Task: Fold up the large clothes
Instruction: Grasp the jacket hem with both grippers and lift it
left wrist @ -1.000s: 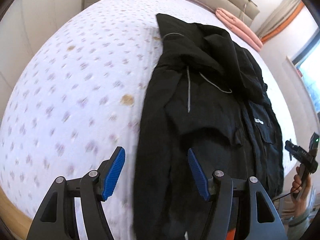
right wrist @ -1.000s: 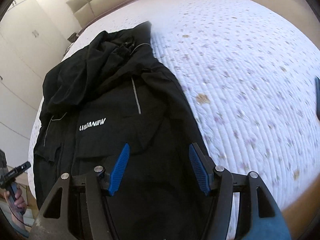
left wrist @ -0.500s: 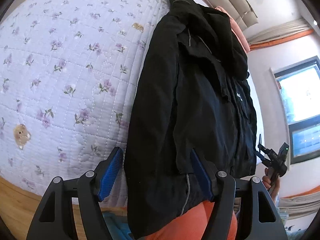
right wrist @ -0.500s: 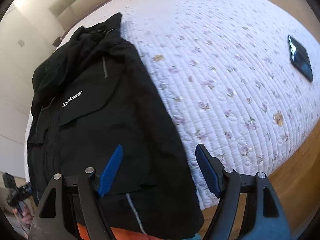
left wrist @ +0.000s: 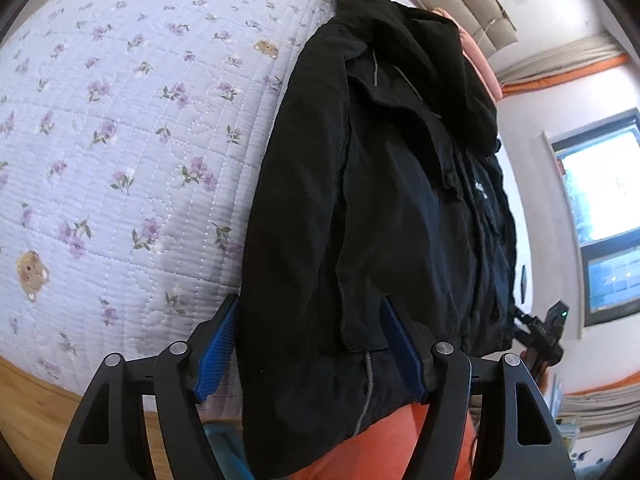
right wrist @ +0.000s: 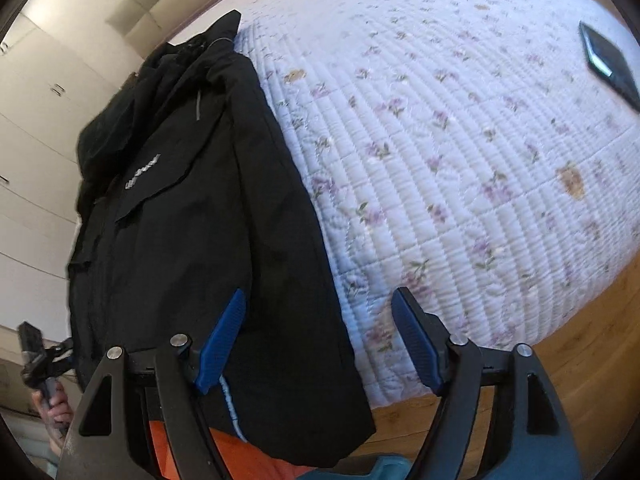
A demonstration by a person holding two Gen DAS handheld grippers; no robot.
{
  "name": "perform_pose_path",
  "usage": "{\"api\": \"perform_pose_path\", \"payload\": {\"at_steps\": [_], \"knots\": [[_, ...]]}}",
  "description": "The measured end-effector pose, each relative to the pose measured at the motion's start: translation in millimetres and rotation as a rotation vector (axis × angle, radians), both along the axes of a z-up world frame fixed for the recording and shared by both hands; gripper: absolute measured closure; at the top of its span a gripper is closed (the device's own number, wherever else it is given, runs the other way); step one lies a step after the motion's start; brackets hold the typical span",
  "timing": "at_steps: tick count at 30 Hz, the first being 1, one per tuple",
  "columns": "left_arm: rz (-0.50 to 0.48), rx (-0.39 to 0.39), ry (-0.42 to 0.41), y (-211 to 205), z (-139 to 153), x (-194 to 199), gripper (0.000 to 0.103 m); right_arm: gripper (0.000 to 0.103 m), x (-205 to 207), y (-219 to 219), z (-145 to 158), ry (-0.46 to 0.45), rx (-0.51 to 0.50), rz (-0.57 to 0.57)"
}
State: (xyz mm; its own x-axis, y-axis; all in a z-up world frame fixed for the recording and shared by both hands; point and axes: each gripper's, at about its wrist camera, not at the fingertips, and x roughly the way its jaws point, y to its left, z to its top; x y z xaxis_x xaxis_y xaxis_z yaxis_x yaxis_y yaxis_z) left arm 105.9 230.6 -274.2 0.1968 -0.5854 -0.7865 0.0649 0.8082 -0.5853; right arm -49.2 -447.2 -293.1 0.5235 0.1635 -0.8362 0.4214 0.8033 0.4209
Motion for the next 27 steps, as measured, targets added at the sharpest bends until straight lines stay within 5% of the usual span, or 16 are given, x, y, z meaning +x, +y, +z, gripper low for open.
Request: {"api": "perform_pose_path", "payload": {"at_steps": [3, 8, 19, 23, 25, 27], "knots": [[-0.003, -0.061, 0.007, 2, 1, 0, 0.034, 0.023, -4, 2, 0, -0.049, 0.089, 0.064], [-0.014, -0.049, -0.02, 2, 8, -7, 0.065, 0.025, -9, 26, 9, -0.058, 0.052, 0.198], [-0.014, -0.118, 0.046, 5, -11, -28, 0.065, 0.025, -7, 34, 6, 0.018, 0.036, 0.18], [-0.031, -0.078, 0.042, -2, -7, -29, 0.065, 0.028, -12, 30, 1, 0.051, 0.041, 0.138], [-0.042, -0.028, 0.027, -9, -4, -29, 0.066, 0.038, -11, 33, 0, 0.07, 0.01, 0.134], [-0.049, 0.038, 0.0, -19, 1, -32, 0.087, 0.074, -10, 39, 2, 0.087, -0.015, 0.146]]}}
